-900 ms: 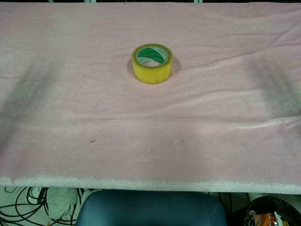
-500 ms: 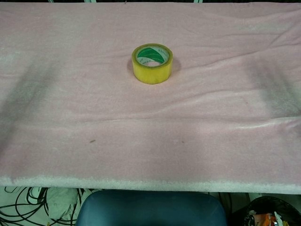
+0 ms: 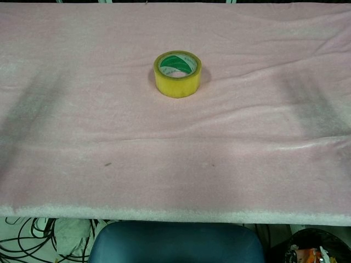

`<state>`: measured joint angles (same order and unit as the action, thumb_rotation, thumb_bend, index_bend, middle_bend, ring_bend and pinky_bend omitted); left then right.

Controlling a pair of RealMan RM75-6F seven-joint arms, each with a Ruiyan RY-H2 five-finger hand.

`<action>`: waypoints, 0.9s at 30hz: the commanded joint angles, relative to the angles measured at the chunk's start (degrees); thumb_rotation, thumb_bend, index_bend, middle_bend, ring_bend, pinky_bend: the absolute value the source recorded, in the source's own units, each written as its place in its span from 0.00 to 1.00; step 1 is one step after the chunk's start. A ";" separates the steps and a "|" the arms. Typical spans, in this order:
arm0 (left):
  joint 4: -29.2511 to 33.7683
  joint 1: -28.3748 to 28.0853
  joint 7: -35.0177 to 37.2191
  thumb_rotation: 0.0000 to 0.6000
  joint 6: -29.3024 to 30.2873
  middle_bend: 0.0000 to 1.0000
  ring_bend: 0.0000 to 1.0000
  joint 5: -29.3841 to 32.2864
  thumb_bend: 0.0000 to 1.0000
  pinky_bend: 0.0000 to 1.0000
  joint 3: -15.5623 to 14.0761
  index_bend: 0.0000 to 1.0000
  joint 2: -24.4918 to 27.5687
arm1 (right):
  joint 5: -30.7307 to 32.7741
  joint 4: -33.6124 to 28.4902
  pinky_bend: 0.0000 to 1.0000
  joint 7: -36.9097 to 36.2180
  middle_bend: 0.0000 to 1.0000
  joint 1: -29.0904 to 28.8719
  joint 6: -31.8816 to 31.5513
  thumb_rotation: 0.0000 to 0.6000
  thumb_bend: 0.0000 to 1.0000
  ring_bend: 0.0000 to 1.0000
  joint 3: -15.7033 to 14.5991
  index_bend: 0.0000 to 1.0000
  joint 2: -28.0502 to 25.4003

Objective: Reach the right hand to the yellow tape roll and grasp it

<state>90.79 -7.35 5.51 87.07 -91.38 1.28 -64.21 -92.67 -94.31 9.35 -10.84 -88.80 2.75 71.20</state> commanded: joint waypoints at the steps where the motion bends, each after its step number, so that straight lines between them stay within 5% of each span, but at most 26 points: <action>1: 0.04 -0.10 0.22 1.00 -0.25 0.00 0.00 0.08 0.00 0.00 -0.02 0.00 0.05 | 0.15 -2.30 0.24 1.96 0.06 -2.42 3.73 1.00 0.15 0.07 0.80 0.03 0.47; 8: 0.40 -0.39 1.26 1.00 -1.26 0.00 0.00 0.80 0.00 0.00 0.06 0.00 0.46 | 2.65 -3.62 0.30 6.85 0.15 -10.90 14.40 1.00 0.17 0.14 5.22 0.12 6.31; 16: 0.42 -0.89 1.48 1.00 -2.73 0.00 0.00 2.06 0.00 0.00 0.35 0.00 0.84 | 13.05 1.93 0.31 12.14 0.20 -21.93 26.56 1.00 0.17 0.18 12.31 0.20 17.86; 22: 0.68 -1.11 1.73 1.00 -3.58 0.00 0.00 2.65 0.00 0.00 0.35 0.00 1.09 | 17.78 8.87 0.25 14.30 0.01 -29.77 34.48 1.00 0.05 0.03 15.43 0.00 24.53; 27: 1.17 -1.35 2.26 1.00 -4.64 0.00 0.00 3.39 0.00 0.00 0.34 0.00 1.47 | 25.78 15.31 0.24 18.45 0.00 -36.31 41.47 1.00 0.01 0.00 17.71 0.00 29.13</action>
<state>91.86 -8.64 7.69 82.57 -88.12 1.62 -62.82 -71.31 -82.98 25.05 -43.83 -51.32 18.66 97.17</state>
